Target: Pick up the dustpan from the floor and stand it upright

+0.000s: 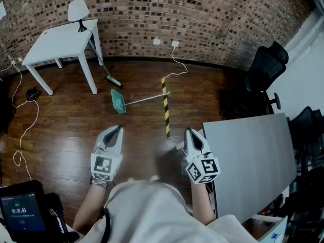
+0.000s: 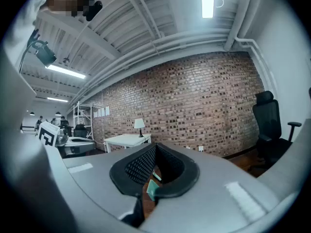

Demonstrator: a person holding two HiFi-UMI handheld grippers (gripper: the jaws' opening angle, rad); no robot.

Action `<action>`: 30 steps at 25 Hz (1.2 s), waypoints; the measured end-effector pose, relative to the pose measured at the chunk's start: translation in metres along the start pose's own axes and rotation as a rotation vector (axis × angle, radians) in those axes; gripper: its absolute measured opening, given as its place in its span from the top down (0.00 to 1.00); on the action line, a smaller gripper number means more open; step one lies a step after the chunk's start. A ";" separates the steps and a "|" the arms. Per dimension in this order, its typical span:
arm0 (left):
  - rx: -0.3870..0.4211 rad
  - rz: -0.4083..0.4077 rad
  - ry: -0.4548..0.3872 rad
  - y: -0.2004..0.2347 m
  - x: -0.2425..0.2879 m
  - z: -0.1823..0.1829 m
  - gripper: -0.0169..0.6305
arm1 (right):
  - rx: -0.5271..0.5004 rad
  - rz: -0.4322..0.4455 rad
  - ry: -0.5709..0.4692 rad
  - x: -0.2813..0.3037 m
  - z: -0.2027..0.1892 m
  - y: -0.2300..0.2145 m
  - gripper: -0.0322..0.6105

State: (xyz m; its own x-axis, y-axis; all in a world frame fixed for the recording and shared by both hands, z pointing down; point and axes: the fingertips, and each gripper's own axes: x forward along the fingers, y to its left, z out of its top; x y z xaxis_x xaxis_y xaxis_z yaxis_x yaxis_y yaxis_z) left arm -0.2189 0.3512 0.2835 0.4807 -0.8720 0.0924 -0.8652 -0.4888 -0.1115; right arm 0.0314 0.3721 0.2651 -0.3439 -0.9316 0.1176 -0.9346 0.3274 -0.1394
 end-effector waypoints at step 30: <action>0.032 0.095 0.025 0.101 0.314 0.002 0.97 | -0.072 0.072 0.000 0.303 0.046 -0.196 0.93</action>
State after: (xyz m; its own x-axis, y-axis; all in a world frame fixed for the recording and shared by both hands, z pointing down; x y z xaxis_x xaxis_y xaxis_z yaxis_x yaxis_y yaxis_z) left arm -0.1553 0.0282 0.2989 0.3923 -0.9139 0.1042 -0.9018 -0.4044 -0.1521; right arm 0.1144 0.0186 0.2825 -0.4102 -0.9053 0.1103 -0.9116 0.4038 -0.0766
